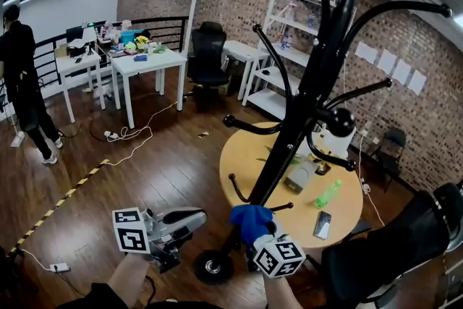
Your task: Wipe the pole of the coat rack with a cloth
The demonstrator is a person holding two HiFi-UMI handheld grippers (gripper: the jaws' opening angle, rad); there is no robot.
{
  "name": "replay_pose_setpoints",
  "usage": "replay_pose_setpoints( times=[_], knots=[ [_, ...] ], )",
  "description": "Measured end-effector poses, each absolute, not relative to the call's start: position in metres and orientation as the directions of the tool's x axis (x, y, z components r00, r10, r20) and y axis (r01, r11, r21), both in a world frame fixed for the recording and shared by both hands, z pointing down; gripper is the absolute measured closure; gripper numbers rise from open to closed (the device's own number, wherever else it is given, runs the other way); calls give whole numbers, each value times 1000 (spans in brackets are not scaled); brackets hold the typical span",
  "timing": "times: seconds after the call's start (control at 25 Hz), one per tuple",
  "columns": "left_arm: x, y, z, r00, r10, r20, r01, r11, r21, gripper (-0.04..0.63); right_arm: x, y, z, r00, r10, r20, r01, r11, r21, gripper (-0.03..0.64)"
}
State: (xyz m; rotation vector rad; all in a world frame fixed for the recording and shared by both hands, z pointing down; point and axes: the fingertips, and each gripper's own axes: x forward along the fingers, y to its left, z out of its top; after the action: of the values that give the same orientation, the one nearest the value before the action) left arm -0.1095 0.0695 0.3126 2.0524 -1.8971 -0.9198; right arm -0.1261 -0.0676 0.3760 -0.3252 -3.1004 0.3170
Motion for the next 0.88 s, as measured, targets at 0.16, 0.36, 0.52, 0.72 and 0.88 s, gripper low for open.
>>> replay_pose_setpoints(
  times=[0.16, 0.36, 0.52, 0.72, 0.88],
  knots=[
    [-121, 71, 312, -31, -951, -308, -828, -149, 541, 592, -119, -66, 300, -958, 214, -190, 244, 958, -151, 592],
    [-116, 68, 310, -15, -947, -322, -833, -167, 528, 592, -115, -81, 227, -925, 179, -335, 221, 971, -92, 592],
    [-110, 57, 304, 22, -946, -324, -826, -200, 528, 592, -116, -88, 205, -910, 181, -373, 216, 975, -56, 591],
    [-97, 46, 298, 49, -941, -336, -832, -225, 507, 592, -110, -83, 160, -881, 176, -439, 192, 981, 8, 591],
    [-91, 45, 289, 75, -937, -341, -843, -242, 480, 592, -111, -81, 138, -877, 137, -461, 167, 986, -25, 591]
  ],
)
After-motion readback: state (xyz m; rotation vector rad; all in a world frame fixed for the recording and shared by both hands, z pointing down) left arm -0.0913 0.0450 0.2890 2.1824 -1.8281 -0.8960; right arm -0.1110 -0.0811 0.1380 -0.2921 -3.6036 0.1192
